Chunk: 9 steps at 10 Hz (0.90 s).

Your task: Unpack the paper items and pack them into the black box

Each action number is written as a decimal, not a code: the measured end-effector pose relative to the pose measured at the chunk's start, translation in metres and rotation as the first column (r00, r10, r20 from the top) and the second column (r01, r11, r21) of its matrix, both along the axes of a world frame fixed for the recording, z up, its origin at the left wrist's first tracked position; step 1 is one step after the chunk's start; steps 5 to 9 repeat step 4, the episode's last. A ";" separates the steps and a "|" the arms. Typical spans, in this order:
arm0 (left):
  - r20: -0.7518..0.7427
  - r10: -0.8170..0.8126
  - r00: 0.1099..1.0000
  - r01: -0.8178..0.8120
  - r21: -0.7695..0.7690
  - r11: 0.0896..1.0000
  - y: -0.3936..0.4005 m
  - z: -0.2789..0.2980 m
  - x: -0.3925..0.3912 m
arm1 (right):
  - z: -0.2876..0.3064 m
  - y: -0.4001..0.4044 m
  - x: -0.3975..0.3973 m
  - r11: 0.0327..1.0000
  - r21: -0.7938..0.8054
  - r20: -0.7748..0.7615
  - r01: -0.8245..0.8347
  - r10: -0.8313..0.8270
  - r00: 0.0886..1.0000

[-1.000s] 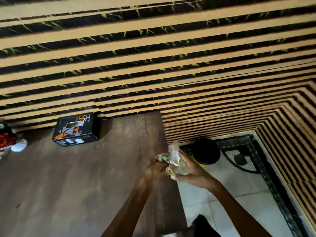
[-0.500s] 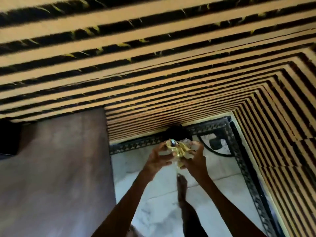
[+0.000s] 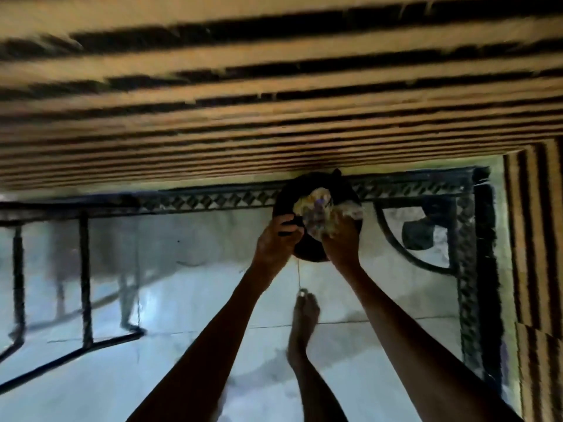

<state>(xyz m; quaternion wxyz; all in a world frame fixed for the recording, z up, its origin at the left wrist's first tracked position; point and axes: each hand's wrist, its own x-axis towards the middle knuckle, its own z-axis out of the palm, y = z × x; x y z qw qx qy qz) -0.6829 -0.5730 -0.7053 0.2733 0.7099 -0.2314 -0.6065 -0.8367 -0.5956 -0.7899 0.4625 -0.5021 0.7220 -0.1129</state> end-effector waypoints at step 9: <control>0.059 0.057 0.997 -0.061 0.058 0.996 0.013 -0.122 0.017 | -0.157 -0.026 0.010 0.713 0.357 -0.388 -0.604 0.701 0.598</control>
